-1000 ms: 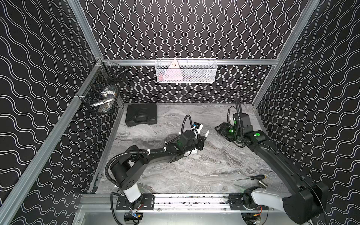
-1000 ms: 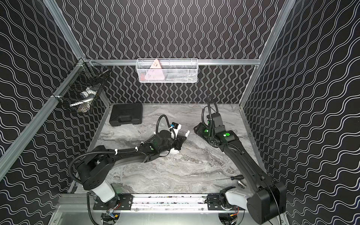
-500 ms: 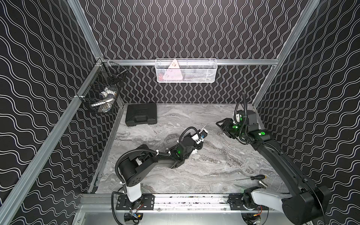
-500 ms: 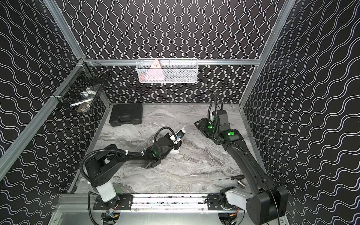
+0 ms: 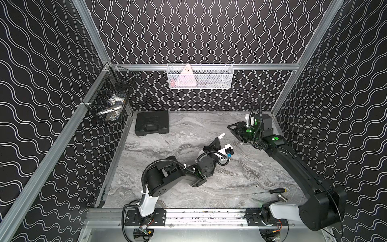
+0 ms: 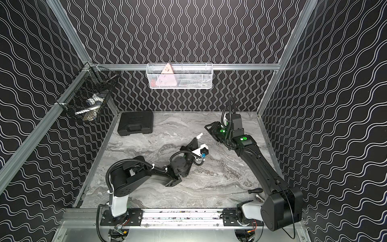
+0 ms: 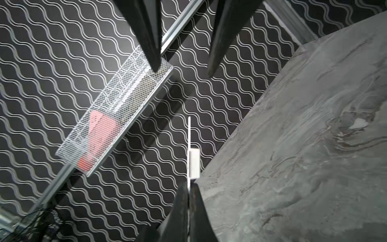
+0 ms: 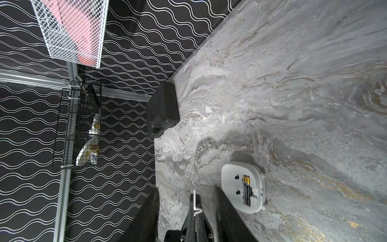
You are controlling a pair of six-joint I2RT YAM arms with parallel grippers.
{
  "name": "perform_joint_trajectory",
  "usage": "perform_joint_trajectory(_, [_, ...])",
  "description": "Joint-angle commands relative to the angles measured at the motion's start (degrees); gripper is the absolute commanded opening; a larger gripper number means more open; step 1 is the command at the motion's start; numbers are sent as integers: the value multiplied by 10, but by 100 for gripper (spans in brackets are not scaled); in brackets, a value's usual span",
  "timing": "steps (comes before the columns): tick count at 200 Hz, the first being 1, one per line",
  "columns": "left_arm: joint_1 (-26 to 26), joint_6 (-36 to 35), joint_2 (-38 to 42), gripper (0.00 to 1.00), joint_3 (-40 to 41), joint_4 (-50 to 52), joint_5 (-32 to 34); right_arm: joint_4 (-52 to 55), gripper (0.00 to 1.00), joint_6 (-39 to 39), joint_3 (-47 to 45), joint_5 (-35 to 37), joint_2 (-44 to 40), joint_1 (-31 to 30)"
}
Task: Insert the battery into the alarm
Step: Pick up the cover from the center of the board.
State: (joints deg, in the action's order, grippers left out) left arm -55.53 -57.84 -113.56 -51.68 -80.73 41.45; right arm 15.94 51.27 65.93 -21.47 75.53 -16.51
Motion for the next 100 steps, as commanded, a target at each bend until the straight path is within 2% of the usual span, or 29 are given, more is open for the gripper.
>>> perform_joint_trajectory(1, [-2,-75,-6,0,-9,-72,50,-35,34,5,4,-5,2,-2])
perform_joint_trajectory(33, [-4,-96,-6,0,-12,-76,66,-52,27,3,-2,-23,8,-2])
perform_joint_trajectory(100, [-7,-104,-5,0,-16,-76,70,-79,25,6,-4,-78,19,-13])
